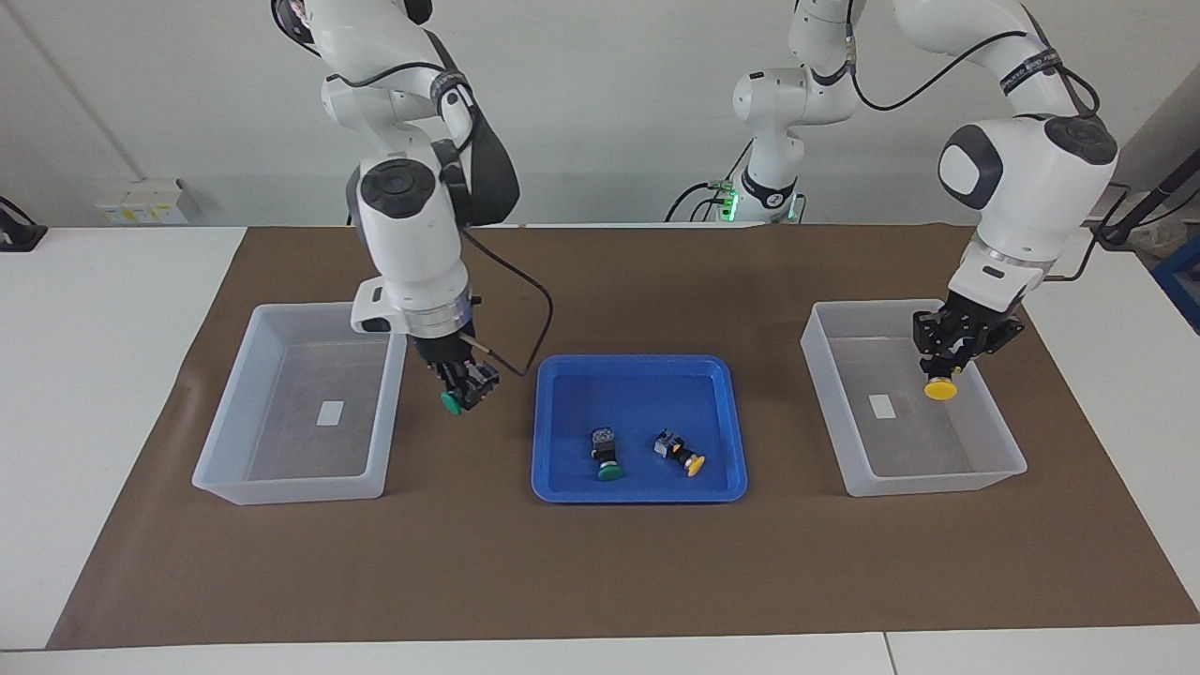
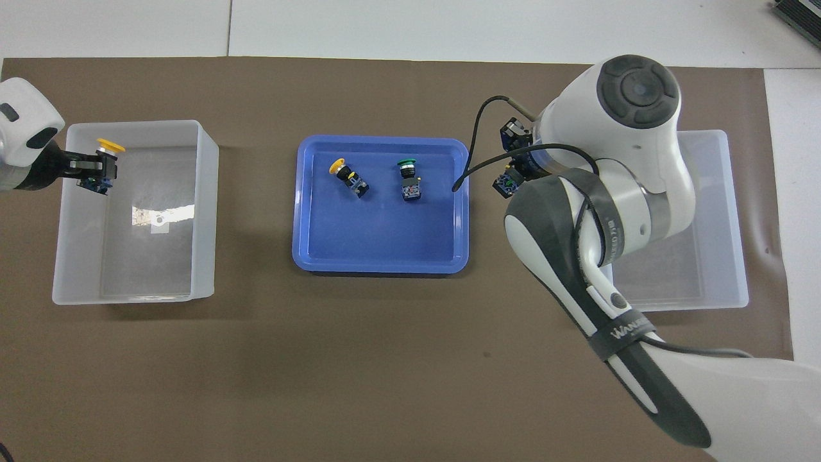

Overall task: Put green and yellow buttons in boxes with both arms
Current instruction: 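Release the yellow button in the left bin while the right gripper drops green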

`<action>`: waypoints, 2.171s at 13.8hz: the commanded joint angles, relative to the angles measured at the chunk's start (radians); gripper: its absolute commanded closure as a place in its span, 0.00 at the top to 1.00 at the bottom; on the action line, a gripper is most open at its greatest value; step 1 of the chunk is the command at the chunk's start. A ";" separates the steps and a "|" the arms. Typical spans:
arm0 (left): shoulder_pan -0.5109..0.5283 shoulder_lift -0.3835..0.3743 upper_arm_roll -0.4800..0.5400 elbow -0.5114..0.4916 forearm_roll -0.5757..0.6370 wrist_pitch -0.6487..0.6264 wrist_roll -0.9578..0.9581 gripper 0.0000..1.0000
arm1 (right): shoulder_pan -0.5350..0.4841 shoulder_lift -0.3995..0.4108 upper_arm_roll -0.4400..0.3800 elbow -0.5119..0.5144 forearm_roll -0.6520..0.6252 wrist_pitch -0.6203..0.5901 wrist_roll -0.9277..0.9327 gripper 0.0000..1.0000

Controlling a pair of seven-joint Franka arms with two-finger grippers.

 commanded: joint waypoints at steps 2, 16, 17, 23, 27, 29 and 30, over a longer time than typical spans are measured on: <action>0.003 -0.036 -0.009 -0.155 0.015 0.159 0.001 0.00 | -0.136 -0.048 0.009 -0.093 0.024 0.023 -0.321 0.00; -0.068 0.049 -0.010 -0.260 0.015 0.370 -0.121 0.33 | -0.342 -0.019 0.009 -0.460 0.025 0.404 -0.688 0.35; -0.066 0.049 -0.010 -0.258 0.015 0.371 -0.120 0.74 | -0.342 -0.019 0.009 -0.457 0.025 0.401 -0.687 0.80; -0.056 0.058 -0.010 -0.208 0.015 0.364 -0.118 1.00 | -0.293 -0.087 0.012 -0.371 0.024 0.318 -0.681 1.00; -0.053 0.063 -0.009 -0.061 0.015 0.233 -0.121 1.00 | -0.201 -0.073 0.014 -0.209 0.021 0.176 -0.685 1.00; -0.060 0.075 -0.009 0.099 0.015 -0.016 -0.135 0.39 | -0.106 -0.038 0.014 -0.104 0.025 0.158 -0.679 1.00; -0.069 0.078 -0.010 0.130 0.017 -0.062 -0.164 0.30 | -0.073 -0.021 0.014 -0.069 0.028 0.155 -0.655 1.00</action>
